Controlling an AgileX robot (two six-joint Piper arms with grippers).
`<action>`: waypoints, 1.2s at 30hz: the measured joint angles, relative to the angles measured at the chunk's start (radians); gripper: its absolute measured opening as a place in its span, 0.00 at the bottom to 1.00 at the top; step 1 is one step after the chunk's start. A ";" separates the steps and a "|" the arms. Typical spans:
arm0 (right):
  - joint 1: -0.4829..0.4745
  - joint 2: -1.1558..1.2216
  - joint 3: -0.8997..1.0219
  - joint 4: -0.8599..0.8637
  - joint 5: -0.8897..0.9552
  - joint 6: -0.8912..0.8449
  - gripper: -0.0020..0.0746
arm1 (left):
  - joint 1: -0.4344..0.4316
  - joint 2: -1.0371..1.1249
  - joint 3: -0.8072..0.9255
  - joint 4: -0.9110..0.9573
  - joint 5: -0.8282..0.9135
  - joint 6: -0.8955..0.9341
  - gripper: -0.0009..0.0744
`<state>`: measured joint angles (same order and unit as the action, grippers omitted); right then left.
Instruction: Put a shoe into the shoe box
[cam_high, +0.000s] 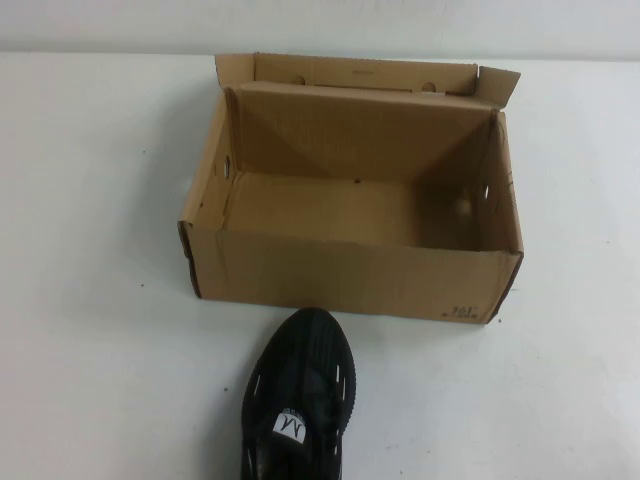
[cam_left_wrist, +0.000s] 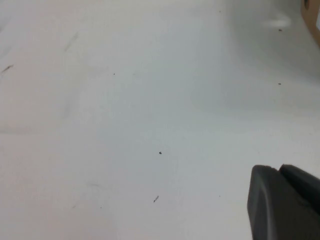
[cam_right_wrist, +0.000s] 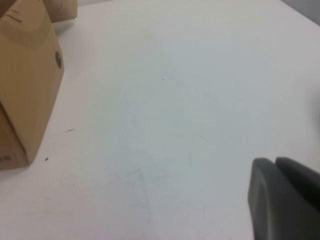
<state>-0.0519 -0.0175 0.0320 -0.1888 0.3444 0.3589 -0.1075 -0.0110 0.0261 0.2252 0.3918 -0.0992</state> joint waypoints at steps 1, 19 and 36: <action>0.000 0.000 0.000 0.000 0.000 0.000 0.00 | 0.000 0.000 0.000 0.000 0.000 0.000 0.01; 0.000 0.000 0.000 -0.013 -0.100 0.000 0.00 | 0.000 0.000 0.000 0.000 0.000 0.000 0.01; 0.000 0.000 0.000 -0.015 -0.017 0.000 0.00 | 0.000 0.000 0.000 0.000 0.000 0.000 0.01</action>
<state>-0.0519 -0.0175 0.0320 -0.2036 0.3275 0.3589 -0.1075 -0.0110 0.0261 0.2252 0.3918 -0.0992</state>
